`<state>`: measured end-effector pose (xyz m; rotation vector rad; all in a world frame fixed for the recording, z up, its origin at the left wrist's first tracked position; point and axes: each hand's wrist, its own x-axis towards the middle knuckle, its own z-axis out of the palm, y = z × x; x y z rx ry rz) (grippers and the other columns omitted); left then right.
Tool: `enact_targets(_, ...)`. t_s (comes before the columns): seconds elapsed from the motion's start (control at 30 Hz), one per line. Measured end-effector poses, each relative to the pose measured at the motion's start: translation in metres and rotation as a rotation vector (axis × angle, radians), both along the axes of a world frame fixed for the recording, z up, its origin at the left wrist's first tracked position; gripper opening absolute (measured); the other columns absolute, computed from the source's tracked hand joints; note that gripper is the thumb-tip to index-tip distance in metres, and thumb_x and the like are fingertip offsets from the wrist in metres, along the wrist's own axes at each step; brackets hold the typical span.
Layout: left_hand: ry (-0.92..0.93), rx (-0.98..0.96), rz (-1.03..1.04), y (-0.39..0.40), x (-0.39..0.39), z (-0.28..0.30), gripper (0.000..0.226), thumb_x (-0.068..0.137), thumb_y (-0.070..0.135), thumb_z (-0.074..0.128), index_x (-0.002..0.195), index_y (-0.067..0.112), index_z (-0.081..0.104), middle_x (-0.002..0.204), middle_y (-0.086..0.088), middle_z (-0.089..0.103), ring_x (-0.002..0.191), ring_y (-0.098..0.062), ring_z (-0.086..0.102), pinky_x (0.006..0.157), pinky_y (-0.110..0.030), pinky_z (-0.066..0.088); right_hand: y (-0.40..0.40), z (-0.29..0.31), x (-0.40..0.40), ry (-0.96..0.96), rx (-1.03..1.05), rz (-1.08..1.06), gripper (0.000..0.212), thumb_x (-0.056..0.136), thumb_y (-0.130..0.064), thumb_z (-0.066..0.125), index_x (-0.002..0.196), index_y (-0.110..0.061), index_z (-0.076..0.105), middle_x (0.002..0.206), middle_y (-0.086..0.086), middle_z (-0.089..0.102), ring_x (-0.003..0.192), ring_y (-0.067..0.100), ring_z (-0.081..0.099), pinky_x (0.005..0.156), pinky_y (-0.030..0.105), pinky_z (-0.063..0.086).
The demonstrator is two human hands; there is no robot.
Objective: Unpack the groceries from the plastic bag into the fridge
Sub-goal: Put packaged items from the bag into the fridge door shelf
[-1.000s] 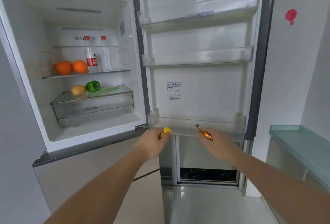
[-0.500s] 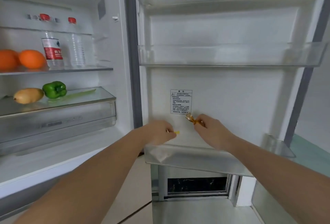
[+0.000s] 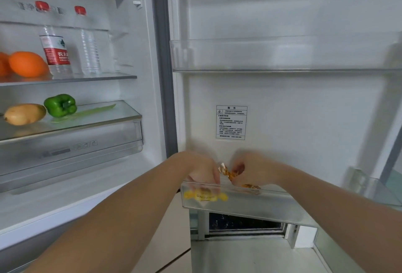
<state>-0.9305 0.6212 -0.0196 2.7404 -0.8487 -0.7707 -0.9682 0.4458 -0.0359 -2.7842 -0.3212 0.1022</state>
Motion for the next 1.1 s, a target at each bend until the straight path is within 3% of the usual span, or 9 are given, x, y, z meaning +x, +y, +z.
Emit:
enact_targets(0.07, -0.008, -0.024, 0.009, 0.003, -0.001, 0.000, 0.016, 0.089, 0.019, 0.064, 0.101, 0.022, 0.073, 0.116, -0.003, 0.067, 0.102, -0.026, 0.066, 0.096, -0.042, 0.054, 0.003, -0.002, 0.002, 0.011, -0.074, 0.001, 0.018, 0.073, -0.030, 0.063, 0.075, -0.013, 0.070, 0.071, 0.007, 0.069, 0.063, 0.020, 0.063, 0.064, 0.033, 0.053)
enact_targets(0.17, -0.098, -0.027, 0.002, 0.006, -0.002, -0.003, 0.021, 0.088, 0.018, 0.061, 0.104, 0.023, 0.074, 0.113, 0.002, 0.067, 0.101, -0.023, 0.065, 0.093, -0.039, 0.054, 0.009, -0.004, 0.002, -0.004, -0.083, -0.028, 0.024, 0.076, -0.027, 0.071, 0.094, -0.011, 0.072, 0.093, 0.004, 0.072, 0.083, 0.019, 0.065, 0.079, 0.030, 0.053)
enact_targets(0.3, -0.226, -0.227, 0.062, 0.008, -0.004, -0.005, 0.018, 0.090, 0.017, 0.055, 0.095, 0.014, 0.072, 0.086, 0.004, 0.067, 0.078, -0.013, 0.061, 0.072, -0.024, 0.050, 0.019, -0.011, 0.006, -0.036, -0.020, -0.053, 0.007, 0.074, -0.012, 0.066, 0.077, -0.017, 0.071, 0.071, -0.011, 0.060, 0.067, 0.004, 0.054, 0.062, 0.015, 0.044)
enact_targets(0.4, -0.309, -0.334, 0.069, 0.010, -0.007, -0.007, 0.016, 0.090, 0.012, 0.052, 0.083, 0.010, 0.067, 0.067, 0.009, 0.054, 0.061, -0.004, 0.048, 0.060, -0.018, 0.039, 0.022, -0.013, 0.009, -0.053, 0.033, -0.072, 0.020, 0.074, -0.005, 0.060, 0.063, -0.020, 0.065, 0.065, -0.011, 0.057, 0.067, 0.006, 0.053, 0.061, 0.014, 0.039)
enact_targets(0.57, -0.373, -0.469, 0.081, 0.012, -0.012, -0.010, 0.012, 0.091, 0.016, 0.055, 0.088, 0.018, 0.067, 0.083, 0.009, 0.060, 0.076, -0.005, 0.054, 0.071, -0.019, 0.042, 0.013, -0.006, -0.005, -0.188, 0.077, -0.155, 0.015, 0.079, -0.010, 0.056, 0.077, 0.000, 0.066, 0.071, 0.004, 0.058, 0.066, 0.015, 0.048, 0.062, 0.026, 0.041)
enact_targets(0.73, -0.511, -0.471, 0.121, 0.000, -0.037, -0.013, 0.016, 0.091, 0.033, 0.057, 0.098, 0.022, 0.067, 0.096, 0.005, 0.064, 0.086, -0.013, 0.059, 0.081, -0.032, 0.051, -0.012, 0.008, -0.046, -0.282, 0.035, -0.263, 0.002, 0.082, -0.024, 0.060, 0.083, -0.023, 0.062, 0.080, -0.009, 0.060, 0.081, 0.014, 0.056, 0.076, 0.026, 0.046)
enact_targets(0.87, -0.569, -0.453, 0.081, -0.013, -0.060, 0.003, 0.010, 0.088, 0.032, 0.057, 0.091, 0.027, 0.065, 0.097, 0.007, 0.063, 0.087, -0.013, 0.059, 0.081, -0.034, 0.052, -0.033, 0.023, -0.093, -0.334, -0.023, -0.310, 0.020, 0.085, -0.031, 0.058, 0.103, -0.021, 0.063, 0.102, -0.006, 0.062, 0.098, 0.017, 0.057, 0.085, 0.029, 0.047)
enact_targets(1.0, -0.604, -0.446, 0.026, -0.034, -0.101, 0.010, 0.019, 0.090, 0.031, 0.057, 0.107, 0.024, 0.064, 0.108, 0.004, 0.060, 0.091, -0.013, 0.052, 0.084, -0.028, 0.045, -0.051, 0.028, -0.153, -0.375, -0.039, -0.377, 0.025, 0.088, -0.034, 0.056, 0.110, -0.024, 0.060, 0.108, -0.007, 0.059, 0.101, 0.015, 0.055, 0.078, 0.026, 0.038)
enact_targets(1.1, -0.608, -0.437, -0.017, -0.052, -0.138, 0.006, 0.025, 0.090, 0.032, 0.057, 0.115, 0.026, 0.060, 0.113, 0.004, 0.055, 0.101, -0.017, 0.054, 0.088, -0.028, 0.042, -0.069, 0.021, -0.199, -0.358, 0.003, -0.427, 0.026, 0.086, -0.036, 0.057, 0.110, -0.025, 0.060, 0.105, -0.005, 0.061, 0.103, 0.017, 0.054, 0.085, 0.029, 0.041)
